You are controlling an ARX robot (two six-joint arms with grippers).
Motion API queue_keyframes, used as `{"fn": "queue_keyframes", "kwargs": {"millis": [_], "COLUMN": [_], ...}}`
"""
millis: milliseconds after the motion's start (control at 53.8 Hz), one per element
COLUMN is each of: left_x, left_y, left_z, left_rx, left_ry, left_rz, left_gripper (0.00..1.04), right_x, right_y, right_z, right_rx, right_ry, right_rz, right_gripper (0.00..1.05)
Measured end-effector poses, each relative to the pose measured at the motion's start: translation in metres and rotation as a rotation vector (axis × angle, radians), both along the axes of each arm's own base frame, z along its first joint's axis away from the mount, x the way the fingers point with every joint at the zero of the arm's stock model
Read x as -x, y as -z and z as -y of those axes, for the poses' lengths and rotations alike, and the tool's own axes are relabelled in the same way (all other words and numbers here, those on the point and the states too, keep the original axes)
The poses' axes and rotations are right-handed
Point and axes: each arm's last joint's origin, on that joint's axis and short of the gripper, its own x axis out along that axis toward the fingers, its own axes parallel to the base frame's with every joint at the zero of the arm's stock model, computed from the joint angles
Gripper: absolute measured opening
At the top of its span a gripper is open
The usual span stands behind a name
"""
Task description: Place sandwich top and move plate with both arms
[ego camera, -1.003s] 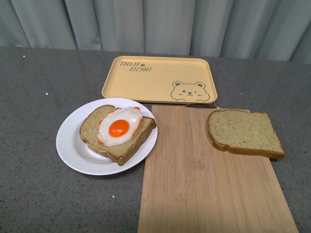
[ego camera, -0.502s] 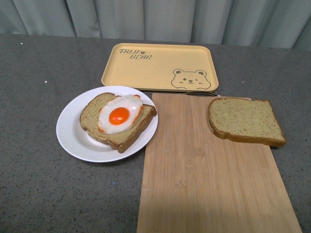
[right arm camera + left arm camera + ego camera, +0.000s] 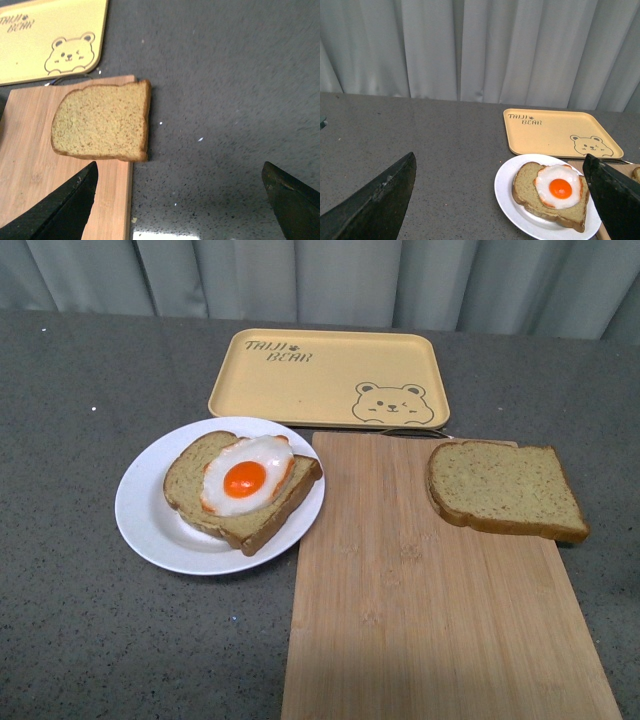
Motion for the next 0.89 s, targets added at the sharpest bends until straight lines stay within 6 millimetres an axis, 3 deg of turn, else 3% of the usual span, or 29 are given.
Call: {"fn": "queue_keyframes", "kwargs": {"millis": [149, 334, 539, 836, 892], "left_x": [0.000, 0.000, 0.000, 0.000, 0.000], "left_y": [0.000, 0.000, 0.000, 0.000, 0.000], "left_z": [0.000, 0.000, 0.000, 0.000, 0.000], "left_rx": [0.000, 0.000, 0.000, 0.000, 0.000], "left_ry": [0.000, 0.000, 0.000, 0.000, 0.000], "left_rz": [0.000, 0.000, 0.000, 0.000, 0.000], "left_gripper": [0.98, 0.98, 0.98, 0.98, 0.98], "right_x": [-0.030, -0.060, -0.082, -0.111, -0.116], "right_y": [0.018, 0.037, 0.061, 0.081, 0.083], "right_z": [0.013, 0.021, 0.009, -0.010, -0.012], "right_rx": [-0.147, -0.233, -0.320, -0.362, -0.367], "right_ry": [-0.049, -0.071, -0.088, -0.063, -0.053], "right_rz": [-0.143, -0.204, -0.265, -0.338, -0.353], "right_gripper": [0.95, 0.95, 0.95, 0.95, 0.91]}}
